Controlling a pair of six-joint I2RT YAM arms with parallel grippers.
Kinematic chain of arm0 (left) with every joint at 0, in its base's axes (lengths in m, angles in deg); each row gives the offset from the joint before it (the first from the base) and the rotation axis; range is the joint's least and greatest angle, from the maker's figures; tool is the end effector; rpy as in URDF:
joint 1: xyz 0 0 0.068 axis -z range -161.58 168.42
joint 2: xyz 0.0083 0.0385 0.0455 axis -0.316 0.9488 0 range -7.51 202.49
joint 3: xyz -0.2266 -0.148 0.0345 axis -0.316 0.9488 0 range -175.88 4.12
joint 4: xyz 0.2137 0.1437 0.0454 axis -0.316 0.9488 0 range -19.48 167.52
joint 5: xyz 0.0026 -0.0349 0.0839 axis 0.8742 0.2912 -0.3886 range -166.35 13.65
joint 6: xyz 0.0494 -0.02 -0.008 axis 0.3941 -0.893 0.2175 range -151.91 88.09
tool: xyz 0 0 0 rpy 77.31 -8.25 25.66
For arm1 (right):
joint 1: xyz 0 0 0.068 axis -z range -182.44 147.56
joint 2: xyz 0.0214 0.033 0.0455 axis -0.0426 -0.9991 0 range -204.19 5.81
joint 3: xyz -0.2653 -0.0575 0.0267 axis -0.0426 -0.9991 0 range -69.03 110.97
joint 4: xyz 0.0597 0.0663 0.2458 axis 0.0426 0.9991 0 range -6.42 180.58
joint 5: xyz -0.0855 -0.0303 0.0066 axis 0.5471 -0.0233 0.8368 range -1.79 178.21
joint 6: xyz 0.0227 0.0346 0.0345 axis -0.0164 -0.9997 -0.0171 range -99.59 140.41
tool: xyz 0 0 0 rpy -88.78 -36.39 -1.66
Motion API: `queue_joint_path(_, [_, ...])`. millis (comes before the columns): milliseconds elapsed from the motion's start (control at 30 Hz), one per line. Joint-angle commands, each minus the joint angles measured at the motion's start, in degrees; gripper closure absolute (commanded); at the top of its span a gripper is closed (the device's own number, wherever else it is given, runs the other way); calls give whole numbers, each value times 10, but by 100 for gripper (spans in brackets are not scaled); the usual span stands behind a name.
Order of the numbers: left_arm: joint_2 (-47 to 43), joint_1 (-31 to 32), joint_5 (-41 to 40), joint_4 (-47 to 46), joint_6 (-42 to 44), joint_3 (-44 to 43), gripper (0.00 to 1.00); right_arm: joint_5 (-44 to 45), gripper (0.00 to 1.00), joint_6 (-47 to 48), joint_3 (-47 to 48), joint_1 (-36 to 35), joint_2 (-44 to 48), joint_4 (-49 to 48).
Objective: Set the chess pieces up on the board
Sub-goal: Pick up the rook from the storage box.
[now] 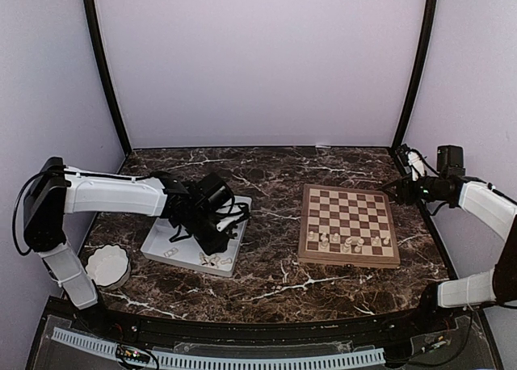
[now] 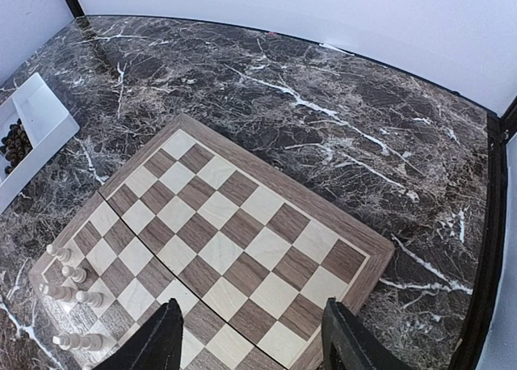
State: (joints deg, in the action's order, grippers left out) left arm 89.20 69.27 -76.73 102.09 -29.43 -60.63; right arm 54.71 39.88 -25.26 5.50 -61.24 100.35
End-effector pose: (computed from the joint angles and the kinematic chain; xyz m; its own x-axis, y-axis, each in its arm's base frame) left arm 0.2144 -0.2631 0.1988 -0.5310 0.7210 -0.4452 0.7974 0.6029 0.0252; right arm 0.2456 -0.0145 0.2482 -0.4998 -0.2108 -0.8401 -0.4982 0.8634 0.0797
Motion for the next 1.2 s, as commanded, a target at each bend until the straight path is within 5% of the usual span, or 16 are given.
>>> queue_joint_path(0, [27, -15, -14, 13, 26, -15, 77, -8, 40, 7, -7, 2, 11, -4])
queue_joint_path(633, [92, -18, -51, 8, 28, -41, 67, -6, 40, 11, -7, 2, -1, -2])
queue_joint_path(1067, [109, -20, -31, 48, 27, -40, 83, -11, 39, 11, -5, 2, -8, -2])
queue_joint_path(1167, [105, -20, -32, 62, 21, -38, 80, -16, 39, 10, -4, 2, -10, -1])
